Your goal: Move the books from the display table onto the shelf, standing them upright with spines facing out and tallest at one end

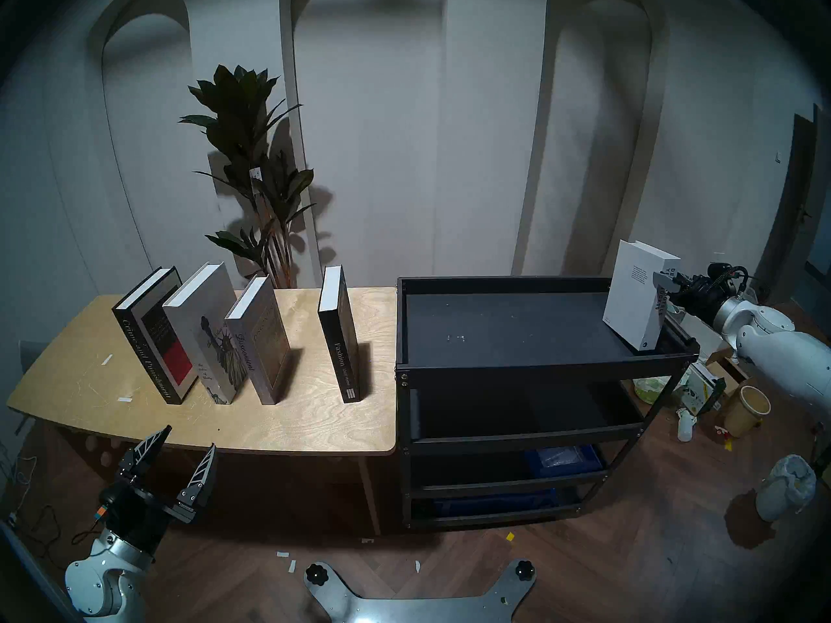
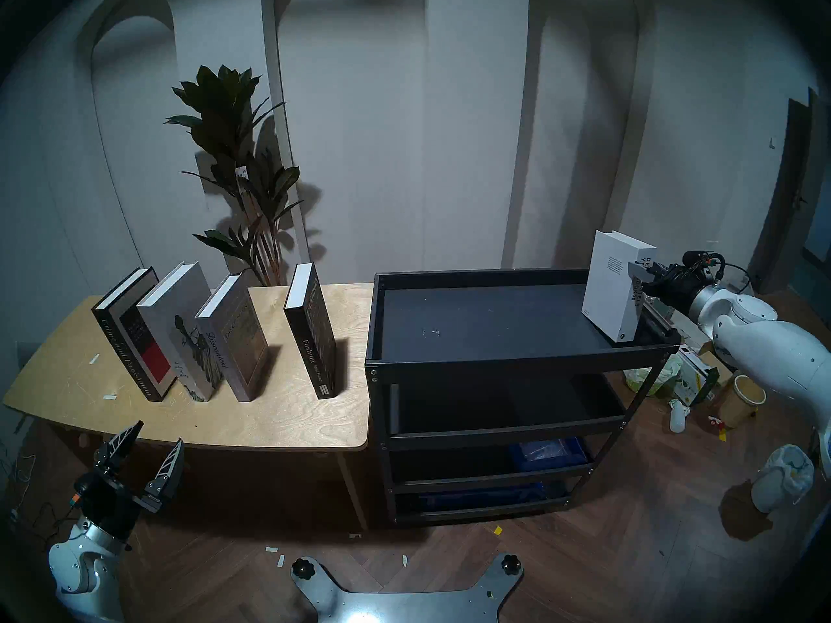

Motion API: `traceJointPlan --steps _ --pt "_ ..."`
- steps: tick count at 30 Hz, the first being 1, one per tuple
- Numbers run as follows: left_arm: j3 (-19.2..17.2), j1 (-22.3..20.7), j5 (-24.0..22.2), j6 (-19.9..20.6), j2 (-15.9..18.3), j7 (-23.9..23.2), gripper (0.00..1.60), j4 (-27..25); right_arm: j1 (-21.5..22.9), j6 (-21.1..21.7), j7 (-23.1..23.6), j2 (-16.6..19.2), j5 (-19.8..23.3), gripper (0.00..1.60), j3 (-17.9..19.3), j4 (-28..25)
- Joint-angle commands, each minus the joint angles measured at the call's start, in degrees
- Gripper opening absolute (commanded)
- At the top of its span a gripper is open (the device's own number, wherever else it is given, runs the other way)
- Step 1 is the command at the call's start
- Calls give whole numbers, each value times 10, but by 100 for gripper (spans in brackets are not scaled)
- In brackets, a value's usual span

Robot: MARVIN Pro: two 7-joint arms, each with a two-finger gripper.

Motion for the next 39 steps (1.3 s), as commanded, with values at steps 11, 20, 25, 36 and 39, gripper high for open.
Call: traceJointPlan --steps 11,20,25,36,39 --pt "1 -1 0 3 2 1 160 -12 -74 -97 133 71 81 0 5 47" --pt "1 0 0 5 2 2 160 -13 -127 -164 169 79 155 0 -2 77" --pt "1 0 0 5 2 2 160 -13 -146 -186 191 75 193 0 -3 90" --pt "1 0 0 6 2 2 160 -14 -129 -189 200 29 188 0 0 133" --pt "1 0 0 6 2 2 160 -13 -101 -183 178 24 163 0 4 119"
